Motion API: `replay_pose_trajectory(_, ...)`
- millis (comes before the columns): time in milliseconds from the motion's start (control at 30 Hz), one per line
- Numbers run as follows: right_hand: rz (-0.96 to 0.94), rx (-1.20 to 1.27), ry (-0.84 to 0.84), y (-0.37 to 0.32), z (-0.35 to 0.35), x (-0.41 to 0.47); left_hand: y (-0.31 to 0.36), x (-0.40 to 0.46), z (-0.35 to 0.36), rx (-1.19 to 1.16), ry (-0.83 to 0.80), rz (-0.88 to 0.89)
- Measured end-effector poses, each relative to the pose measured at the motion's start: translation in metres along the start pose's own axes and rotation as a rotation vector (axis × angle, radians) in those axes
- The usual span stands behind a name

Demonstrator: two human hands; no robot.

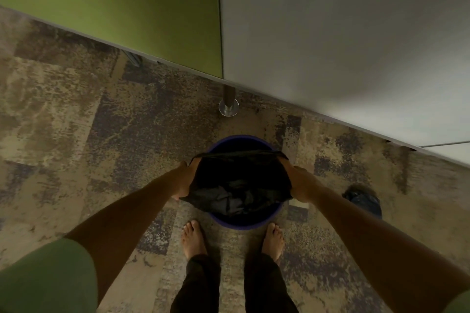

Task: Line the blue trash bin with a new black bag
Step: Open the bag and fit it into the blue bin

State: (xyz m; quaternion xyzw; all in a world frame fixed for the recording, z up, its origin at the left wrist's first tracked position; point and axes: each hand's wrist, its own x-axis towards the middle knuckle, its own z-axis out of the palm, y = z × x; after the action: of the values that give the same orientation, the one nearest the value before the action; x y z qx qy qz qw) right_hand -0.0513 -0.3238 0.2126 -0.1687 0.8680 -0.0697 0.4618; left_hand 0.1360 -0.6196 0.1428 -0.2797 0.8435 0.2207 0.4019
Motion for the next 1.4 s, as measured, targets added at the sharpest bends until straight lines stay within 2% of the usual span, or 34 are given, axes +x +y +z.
replay_pose_trajectory(67, 0.004, -0.003, 0.007, 0.005, -0.001, 0.018, -0.014, 0.002, 0.055, -0.133, 0.008, -0.111)
replay_pose_trajectory(167, 0.027, 0.001, 0.037, 0.01, -0.007, 0.046, -0.017, 0.021, 0.053, -0.172, 0.015, -0.159)
replay_pose_trajectory(300, 0.016, 0.002, 0.079, 0.014, -0.017, 0.081, -0.021, 0.037, 0.065, -0.215, 0.013, -0.147)
replay_pose_trajectory(333, 0.009, 0.004, 0.078, 0.014, -0.018, 0.089, -0.021, 0.04, 0.066, -0.165, 0.016, -0.103)
replay_pose_trajectory(433, -0.006, 0.016, 0.042, 0.014, -0.022, 0.109, -0.021, 0.051, 0.074, -0.194, 0.008, -0.111)
replay_pose_trajectory(500, -0.023, 0.042, 0.027, 0.015, -0.024, 0.121, -0.025, 0.049, 0.098, -0.134, 0.047, -0.101)
replay_pose_trajectory(533, -0.029, 0.055, 0.023, 0.015, -0.024, 0.126, -0.023, 0.053, 0.089, -0.112, 0.0, -0.103)
replay_pose_trajectory(600, -0.025, 0.065, 0.015, 0.015, -0.025, 0.134, -0.011, 0.076, 0.019, -0.162, -0.007, -0.086)
replay_pose_trajectory(700, 0.005, 0.097, 0.014, 0.017, -0.024, 0.141, 0.042, 0.132, -0.098, -0.142, -0.137, 0.097)
replay_pose_trajectory(733, 0.015, 0.113, 0.015, 0.019, -0.022, 0.142, 0.04, 0.131, -0.104, -0.025, -0.06, 0.104)
replay_pose_trajectory(767, 0.023, 0.126, 0.016, 0.021, -0.021, 0.14, 0.042, 0.12, -0.104, 0.063, -0.122, 0.097)
replay_pose_trajectory(833, 0.041, 0.143, 0.012, 0.025, -0.016, 0.134, 0.034, 0.122, -0.102, 0.01, -0.307, 0.007)
replay_pose_trajectory(900, 0.077, 0.174, 0.027, 0.03, -0.008, 0.123, 0.021, 0.119, -0.095, -0.114, -0.343, 0.143)
replay_pose_trajectory(967, 0.136, 0.221, 0.061, 0.037, 0.001, 0.112, 0.009, 0.112, -0.054, -0.096, -0.419, 0.079)
replay_pose_trajectory(1033, 0.194, 0.304, 0.089, 0.044, 0.01, 0.102, -0.011, 0.106, 0.006, -0.163, -0.131, -0.09)
replay_pose_trajectory(1133, 0.283, 0.416, 0.117, 0.053, 0.025, 0.088, -0.021, 0.07, 0.108, -0.511, 0.042, -0.403)
replay_pose_trajectory(1167, 0.328, 0.446, 0.127, 0.056, 0.03, 0.084, -0.017, 0.068, 0.112, -0.503, 0.112, -0.385)
replay_pose_trajectory(1233, 0.439, 0.572, 0.144, 0.061, 0.041, 0.079, -0.011, 0.071, 0.096, -0.307, 0.133, -0.241)
replay_pose_trajectory(1300, 0.55, 0.729, 0.126, 0.063, 0.049, 0.075, -0.019, 0.065, 0.093, -0.119, 0.226, -0.202)
replay_pose_trajectory(1400, 0.674, 0.85, 0.051, 0.065, 0.058, 0.068, -0.028, 0.061, 0.101, -0.085, 0.157, -0.14)
